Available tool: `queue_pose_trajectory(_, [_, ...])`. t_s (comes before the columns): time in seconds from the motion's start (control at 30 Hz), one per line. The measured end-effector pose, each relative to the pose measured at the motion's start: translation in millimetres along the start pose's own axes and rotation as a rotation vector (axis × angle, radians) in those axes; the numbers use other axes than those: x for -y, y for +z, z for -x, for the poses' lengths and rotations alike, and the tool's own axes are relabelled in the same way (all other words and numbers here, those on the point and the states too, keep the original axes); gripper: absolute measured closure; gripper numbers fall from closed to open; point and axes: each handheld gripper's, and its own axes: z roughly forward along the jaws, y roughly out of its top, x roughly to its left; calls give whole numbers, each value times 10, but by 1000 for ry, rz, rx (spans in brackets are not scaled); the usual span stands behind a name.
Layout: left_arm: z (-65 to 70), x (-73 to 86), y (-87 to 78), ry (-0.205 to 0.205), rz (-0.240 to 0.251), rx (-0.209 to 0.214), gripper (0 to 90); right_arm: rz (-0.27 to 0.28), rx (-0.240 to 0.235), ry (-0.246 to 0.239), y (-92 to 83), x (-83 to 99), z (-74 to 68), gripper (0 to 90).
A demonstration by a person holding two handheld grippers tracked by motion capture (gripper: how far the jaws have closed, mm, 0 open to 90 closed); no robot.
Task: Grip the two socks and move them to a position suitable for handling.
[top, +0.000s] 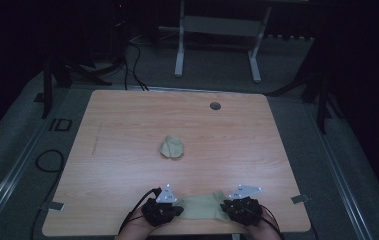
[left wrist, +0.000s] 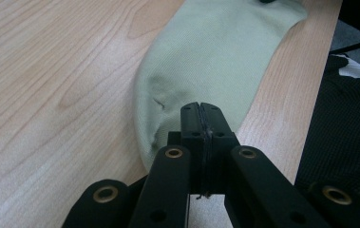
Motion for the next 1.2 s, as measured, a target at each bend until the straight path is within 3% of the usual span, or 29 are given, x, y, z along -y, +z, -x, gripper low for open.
queue_pose_trajectory(0.37, [-31, -6, -3, -2, 2, 2, 888, -1, -12, 8, -6, 3, 10, 758])
queue_pose_trajectory(0.43, [-20, -6, -10, 1, 8, 14, 833, 12, -37, 34, -28, -8, 16, 752])
queue_pose_trajectory(0.5, [-3, -1, -20, 4, 25, 19, 681, 30, -13, 35, -66, -32, 16, 719])
queue_pose_trajectory(0.53, [2, 1, -29, 14, 24, 12, 658, 33, -12, 33, -80, -44, 21, 706])
queue_pose_trajectory(0.67, [-15, 12, -83, 14, 37, 25, 639, 40, -20, 18, -142, -134, 42, 593])
queue_pose_trajectory(0.77, [-50, 30, -151, 5, 50, 12, 620, 58, -25, 17, -172, -210, 55, 449])
queue_pose_trajectory(0.9, [-125, 71, -273, -17, 73, -10, 606, 79, -34, 8, -180, -345, 64, 329])
queue_pose_trajectory(1.03, [-208, 132, -412, -55, 101, -42, 593, 90, -35, -11, -161, -516, 68, 297])
queue_pose_trajectory(1.2, [-287, 239, -500, -78, 98, -69, 566, 73, -42, -42, -71, -705, 62, 291])
